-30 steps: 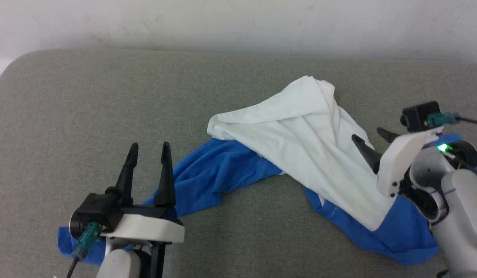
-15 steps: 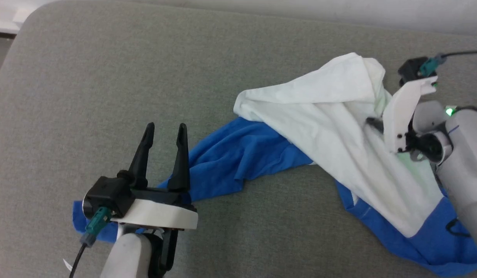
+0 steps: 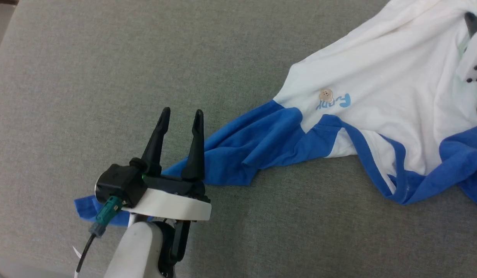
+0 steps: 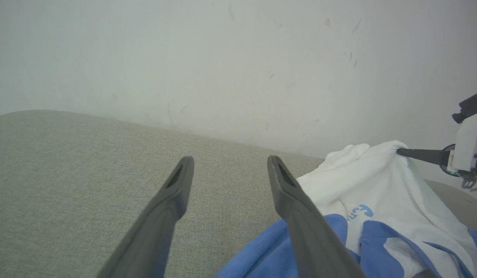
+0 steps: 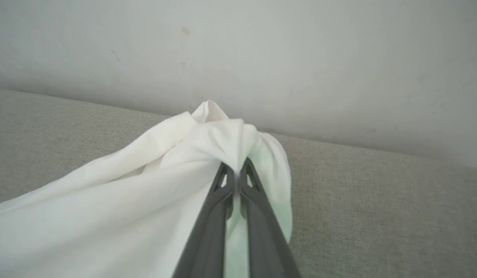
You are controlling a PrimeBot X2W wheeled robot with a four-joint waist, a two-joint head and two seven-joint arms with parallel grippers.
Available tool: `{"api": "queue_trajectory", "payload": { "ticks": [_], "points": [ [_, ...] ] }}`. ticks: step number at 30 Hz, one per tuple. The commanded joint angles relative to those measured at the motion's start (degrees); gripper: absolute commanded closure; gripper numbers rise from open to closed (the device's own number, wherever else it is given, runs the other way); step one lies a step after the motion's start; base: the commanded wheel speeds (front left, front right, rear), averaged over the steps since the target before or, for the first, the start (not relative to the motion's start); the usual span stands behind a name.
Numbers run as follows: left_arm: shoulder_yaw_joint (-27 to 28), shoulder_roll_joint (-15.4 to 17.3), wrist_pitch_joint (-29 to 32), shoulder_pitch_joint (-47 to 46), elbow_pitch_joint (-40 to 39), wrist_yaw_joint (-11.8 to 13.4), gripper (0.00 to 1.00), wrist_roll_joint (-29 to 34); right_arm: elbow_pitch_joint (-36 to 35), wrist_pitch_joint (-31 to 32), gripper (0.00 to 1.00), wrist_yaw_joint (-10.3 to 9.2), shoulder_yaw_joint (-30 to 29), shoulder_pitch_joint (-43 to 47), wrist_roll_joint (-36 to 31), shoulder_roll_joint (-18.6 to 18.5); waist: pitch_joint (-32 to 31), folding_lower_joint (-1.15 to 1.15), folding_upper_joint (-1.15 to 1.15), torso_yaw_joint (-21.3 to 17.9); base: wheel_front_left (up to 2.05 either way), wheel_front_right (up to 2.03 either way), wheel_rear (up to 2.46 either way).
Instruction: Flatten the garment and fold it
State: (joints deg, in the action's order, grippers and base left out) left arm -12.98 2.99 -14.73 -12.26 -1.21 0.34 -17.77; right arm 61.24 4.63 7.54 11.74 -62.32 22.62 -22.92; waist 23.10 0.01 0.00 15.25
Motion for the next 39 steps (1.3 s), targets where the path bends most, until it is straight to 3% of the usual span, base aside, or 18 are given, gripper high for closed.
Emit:
{"api": "queue_trajectory", "payload": {
  "ticks": [1,3,4,5,10,14,20,27,34,39],
  "points": [
    [-0.1,-0.1,-0.3,-1.0,-0.3,0.4,0.00,-0.4,0.9,-0.7,1.00,-0.05,-0.2,-0.2,-0.6,0.2,0.6,-0.01,0.00,0.4,0.00,0.00,0.00],
    [-0.2,-0.1,-0.3,-1.1,-0.3,0.6,0.00,-0.5,3.8,-3.6,1.00,-0.05,-1.5,-0.1,-1.8,0.7,0.8,-0.01,0.00,0.4,0.00,0.00,0.00],
    [-0.2,-0.1,-0.3,-1.1,-0.2,0.7,0.00,-0.5,5.1,-4.6,0.65,-0.05,-2.2,0.2,-1.8,1.4,0.8,-0.01,0.00,0.2,0.00,0.00,0.00],
    [-0.1,-0.1,-0.3,-1.1,-0.1,0.8,0.00,-0.4,6.0,-5.8,0.00,-0.05,-2.2,0.6,-2.3,1.9,0.7,-0.01,0.00,0.0,0.00,0.00,0.00],
    [0.9,-0.1,-0.3,-0.7,1.0,1.1,0.00,-0.1,5.3,-15.0,0.00,-0.05,-0.7,3.0,-3.1,3.8,-1.5,-0.01,0.00,-1.6,0.00,0.00,0.00],
    [2.7,-0.1,-0.3,1.0,2.0,1.0,0.00,0.8,0.5,-19.1,0.00,-0.05,1.2,6.9,-2.8,4.0,-4.8,-0.01,0.00,-4.0,0.00,0.00,0.00],
    [5.9,0.2,-0.3,5.0,3.3,0.8,0.00,2.2,-16.7,-19.6,0.00,-0.05,-1.2,18.8,-2.7,3.2,-10.2,-0.01,0.00,-8.3,0.00,0.00,0.00],
    [7.7,1.1,-0.3,9.1,5.0,0.5,0.00,2.5,-34.7,-19.6,0.00,-0.05,-6.3,39.6,-4.8,5.3,-15.0,-0.01,0.00,-12.2,0.00,0.00,0.00],
    [8.1,1.8,-0.2,11.3,6.3,0.7,0.00,2.0,-49.2,-12.3,0.00,-0.05,-12.4,56.9,-7.4,10.6,-17.6,-0.01,0.00,-13.8,0.00,0.00,0.00],
    [8.1,1.8,0.0,11.6,6.0,1.1,0.00,1.7,-53.0,-2.4,0.00,-0.05,-15.1,62.7,-8.2,11.7,-17.3,-0.01,0.00,-14.3,0.00,0.00,0.00]
  ]
}}
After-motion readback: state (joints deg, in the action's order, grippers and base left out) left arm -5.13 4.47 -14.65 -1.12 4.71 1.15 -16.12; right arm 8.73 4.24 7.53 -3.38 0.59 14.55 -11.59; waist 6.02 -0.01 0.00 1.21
